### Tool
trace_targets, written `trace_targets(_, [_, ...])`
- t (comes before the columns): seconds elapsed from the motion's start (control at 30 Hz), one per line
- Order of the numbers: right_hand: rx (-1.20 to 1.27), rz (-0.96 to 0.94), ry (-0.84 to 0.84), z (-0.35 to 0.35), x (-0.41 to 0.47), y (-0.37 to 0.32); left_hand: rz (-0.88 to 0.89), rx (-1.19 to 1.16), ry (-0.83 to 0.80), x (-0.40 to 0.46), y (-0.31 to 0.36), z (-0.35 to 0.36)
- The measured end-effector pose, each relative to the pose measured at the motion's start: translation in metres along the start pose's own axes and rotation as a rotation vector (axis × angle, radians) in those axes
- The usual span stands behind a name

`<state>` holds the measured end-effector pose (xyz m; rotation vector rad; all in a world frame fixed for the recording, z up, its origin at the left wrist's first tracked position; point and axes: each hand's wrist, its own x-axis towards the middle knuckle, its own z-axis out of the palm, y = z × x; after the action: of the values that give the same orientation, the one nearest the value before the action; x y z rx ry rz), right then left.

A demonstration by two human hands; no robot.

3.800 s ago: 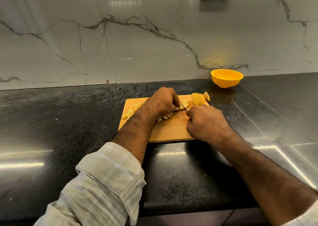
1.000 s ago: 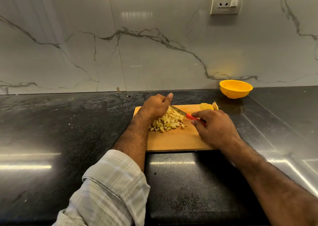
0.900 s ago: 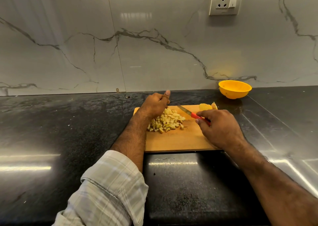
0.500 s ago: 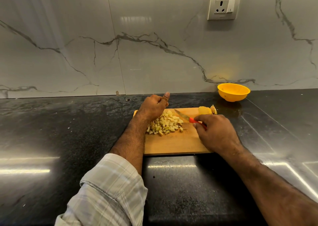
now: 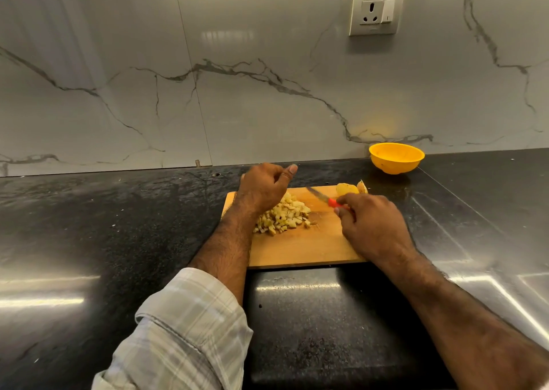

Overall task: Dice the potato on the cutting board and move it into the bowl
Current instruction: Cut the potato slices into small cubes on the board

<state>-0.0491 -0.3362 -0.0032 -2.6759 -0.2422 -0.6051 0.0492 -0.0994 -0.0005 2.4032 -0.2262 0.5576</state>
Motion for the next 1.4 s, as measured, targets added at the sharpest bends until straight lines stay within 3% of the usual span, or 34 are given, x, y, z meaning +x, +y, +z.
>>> trace_targets(0.1, [0.108, 0.040, 0.268, -0.006, 0.000, 0.012, 0.064, 0.199, -0.002, -0.002, 0.009, 0.003])
trace_targets(0.23, [0.156, 0.169, 0.372, -0.011, -0.001, 0.022, 0.167, 0.274, -0.091, -0.008, 0.035, 0.015])
trace_targets(0.37, [0.104, 0.240, 0.316, -0.012, 0.000, 0.026, 0.226, 0.304, -0.241, -0.014, 0.072, 0.043])
trace_targets(0.53, [-0.015, 0.234, 0.196, -0.010, -0.001, 0.023, 0.132, 0.250, -0.372, -0.010, 0.086, 0.066])
trace_targets(0.77, [-0.040, 0.194, 0.156, -0.007, -0.001, 0.021, 0.023, 0.043, -0.313, 0.000, 0.078, 0.076])
trace_targets(0.97, [-0.035, 0.191, 0.107, -0.009, -0.001, 0.016, 0.020, -0.003, -0.311, -0.002, 0.078, 0.073])
trace_targets(1.23, [-0.094, 0.227, 0.089, -0.011, 0.000, 0.015, 0.028, 0.188, -0.309, -0.009, 0.072, 0.049])
trace_targets(1.4, [-0.057, 0.201, 0.131, -0.012, -0.002, 0.014, 0.080, 0.311, -0.402, -0.015, 0.074, 0.048])
